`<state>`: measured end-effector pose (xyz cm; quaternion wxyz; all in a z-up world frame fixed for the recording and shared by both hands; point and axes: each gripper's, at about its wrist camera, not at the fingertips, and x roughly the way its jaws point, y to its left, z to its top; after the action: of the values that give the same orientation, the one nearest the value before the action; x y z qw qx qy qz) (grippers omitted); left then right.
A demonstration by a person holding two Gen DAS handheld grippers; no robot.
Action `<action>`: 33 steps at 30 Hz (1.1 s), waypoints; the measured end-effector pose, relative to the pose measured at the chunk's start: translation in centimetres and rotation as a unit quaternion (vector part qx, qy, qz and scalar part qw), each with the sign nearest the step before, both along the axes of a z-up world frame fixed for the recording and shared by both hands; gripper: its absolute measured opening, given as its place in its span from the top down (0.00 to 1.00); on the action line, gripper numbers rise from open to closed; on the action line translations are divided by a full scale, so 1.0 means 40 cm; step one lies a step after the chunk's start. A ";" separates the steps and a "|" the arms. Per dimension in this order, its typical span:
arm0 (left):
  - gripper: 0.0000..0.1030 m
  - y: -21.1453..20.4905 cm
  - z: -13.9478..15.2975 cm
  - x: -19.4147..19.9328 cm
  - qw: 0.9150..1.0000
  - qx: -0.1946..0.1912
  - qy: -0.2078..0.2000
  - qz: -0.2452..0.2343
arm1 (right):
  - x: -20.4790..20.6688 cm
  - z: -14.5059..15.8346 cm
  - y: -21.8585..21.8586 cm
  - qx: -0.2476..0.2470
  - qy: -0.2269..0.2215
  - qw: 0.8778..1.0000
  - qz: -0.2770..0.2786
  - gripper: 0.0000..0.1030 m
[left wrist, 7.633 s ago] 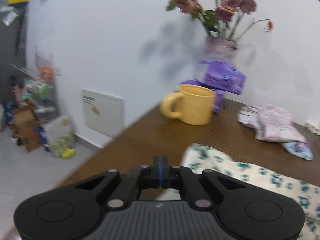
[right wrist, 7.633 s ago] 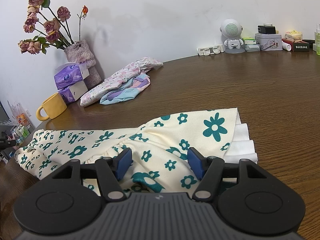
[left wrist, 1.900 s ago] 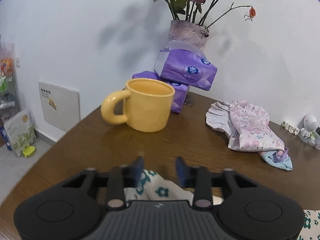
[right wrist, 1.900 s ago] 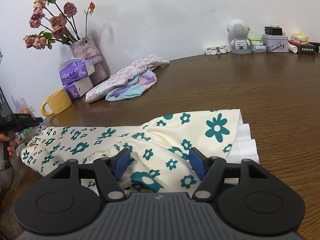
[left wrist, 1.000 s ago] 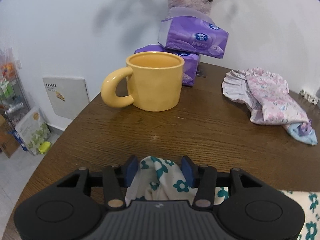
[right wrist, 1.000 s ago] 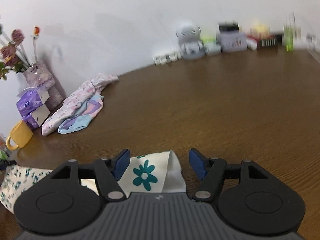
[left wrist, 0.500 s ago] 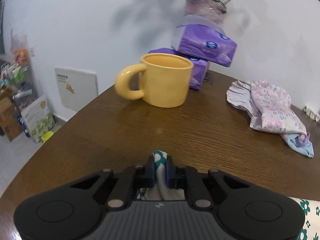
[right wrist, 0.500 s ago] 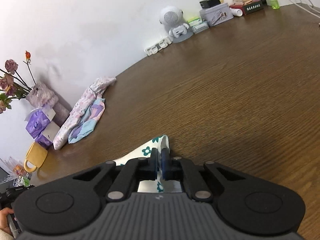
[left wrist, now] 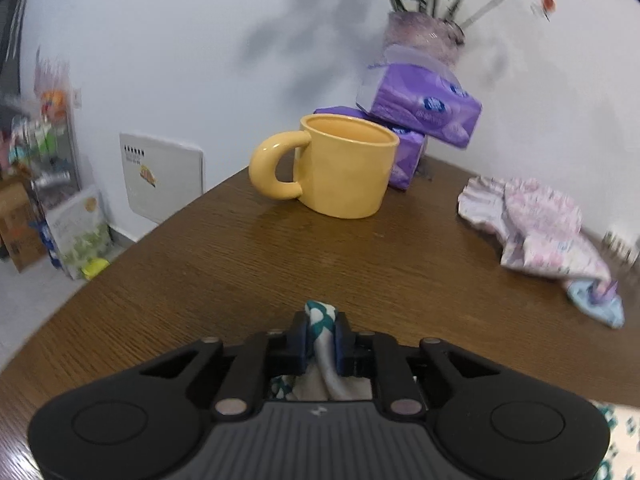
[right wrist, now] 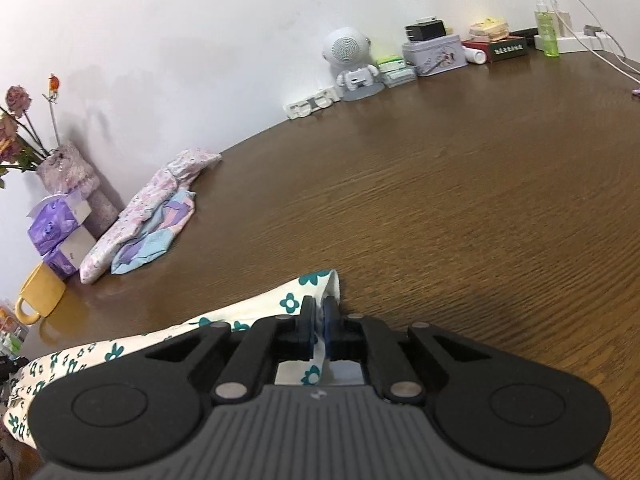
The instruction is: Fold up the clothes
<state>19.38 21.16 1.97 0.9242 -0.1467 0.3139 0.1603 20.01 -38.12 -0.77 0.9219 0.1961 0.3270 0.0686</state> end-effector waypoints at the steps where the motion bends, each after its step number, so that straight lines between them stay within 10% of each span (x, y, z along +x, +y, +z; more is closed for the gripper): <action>1: 0.79 0.008 0.005 -0.008 1.000 -0.010 -0.010 0.005 | -0.005 0.006 -0.003 0.002 -0.004 1.000 -0.005 0.90; 4: 0.57 0.030 0.036 -0.045 0.998 -0.017 -0.048 0.024 | -0.043 0.041 -0.021 -0.002 -0.036 0.999 -0.024 0.68; 8: 0.48 0.011 0.081 -0.097 0.996 -0.007 -0.086 0.015 | -0.102 0.073 -0.025 -0.012 -0.052 0.998 -0.020 0.65; 14: 0.45 -0.162 0.099 -0.124 0.989 -0.008 -0.090 -0.119 | -0.165 0.100 0.043 -0.017 -0.063 0.997 0.038 0.65; 22: 0.42 -0.391 0.101 -0.146 0.958 -0.001 -0.080 -0.277 | -0.190 0.111 0.288 -0.119 -0.097 0.976 0.153 0.66; 33: 0.49 -0.455 0.005 -0.105 0.955 0.027 -0.001 -0.294 | -0.206 0.066 0.246 -0.161 -0.066 0.974 0.144 0.74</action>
<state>15.18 2.98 2.18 0.9345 -0.0228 0.3376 -0.1102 11.78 -28.27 1.88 0.9413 -0.0088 0.2968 0.1603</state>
